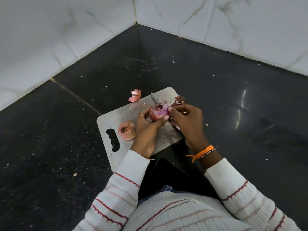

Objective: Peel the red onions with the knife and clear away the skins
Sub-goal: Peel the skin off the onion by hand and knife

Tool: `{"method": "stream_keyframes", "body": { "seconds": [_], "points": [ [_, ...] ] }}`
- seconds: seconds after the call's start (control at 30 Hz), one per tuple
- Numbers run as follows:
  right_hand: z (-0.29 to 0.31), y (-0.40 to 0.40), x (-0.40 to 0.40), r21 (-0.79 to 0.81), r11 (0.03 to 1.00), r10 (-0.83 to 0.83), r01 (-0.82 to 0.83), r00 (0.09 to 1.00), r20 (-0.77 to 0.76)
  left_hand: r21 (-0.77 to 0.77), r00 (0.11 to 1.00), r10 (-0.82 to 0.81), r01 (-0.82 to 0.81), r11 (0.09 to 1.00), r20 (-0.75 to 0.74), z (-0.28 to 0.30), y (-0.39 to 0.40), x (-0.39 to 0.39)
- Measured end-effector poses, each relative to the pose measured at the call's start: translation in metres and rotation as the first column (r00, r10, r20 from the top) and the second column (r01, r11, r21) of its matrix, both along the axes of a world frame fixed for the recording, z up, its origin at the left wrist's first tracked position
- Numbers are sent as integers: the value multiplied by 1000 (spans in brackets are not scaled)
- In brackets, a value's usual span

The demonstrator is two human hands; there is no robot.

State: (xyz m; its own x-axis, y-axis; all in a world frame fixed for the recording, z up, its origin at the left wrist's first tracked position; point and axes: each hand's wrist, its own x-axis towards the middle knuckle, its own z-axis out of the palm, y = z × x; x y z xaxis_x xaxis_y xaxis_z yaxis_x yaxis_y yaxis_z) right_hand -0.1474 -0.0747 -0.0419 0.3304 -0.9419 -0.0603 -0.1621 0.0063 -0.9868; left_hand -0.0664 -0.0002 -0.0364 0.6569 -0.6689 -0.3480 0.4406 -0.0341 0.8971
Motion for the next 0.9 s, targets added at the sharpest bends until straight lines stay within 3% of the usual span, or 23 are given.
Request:
{"method": "stream_keyframes", "body": {
  "seconds": [0.13, 0.27, 0.47, 0.6, 0.77, 0.9],
  "points": [
    [3, -2, 1, -16, 1000, -24, 23, 999, -42, 70, 988, 25, -37, 997, 153, -2, -1, -2],
    [2, -4, 2, -48, 999, -20, 16, 997, -75, 92, 984, 24, -41, 995, 177, -2, -1, -4],
    [-4, -6, -3, -48, 996, 69, -76, 989, -132, 2, 999, -14, 14, 1000, -30, 0, 0, -1],
    [-14, -14, -9, -95, 982, 128, -164, 943, -306, -121, 981, -36, 14, 993, -189, 3, 1, 3],
    [-16, -16, -14, -224, 940, 105, -258, 841, -531, -121, 973, -71, 45, 992, -219, 1, 1, 3],
    [-15, -17, -16, -277, 923, 75, -268, 831, -552, -170, 970, -95, 57, 984, -224, 2, -2, 2]
  ]
}}
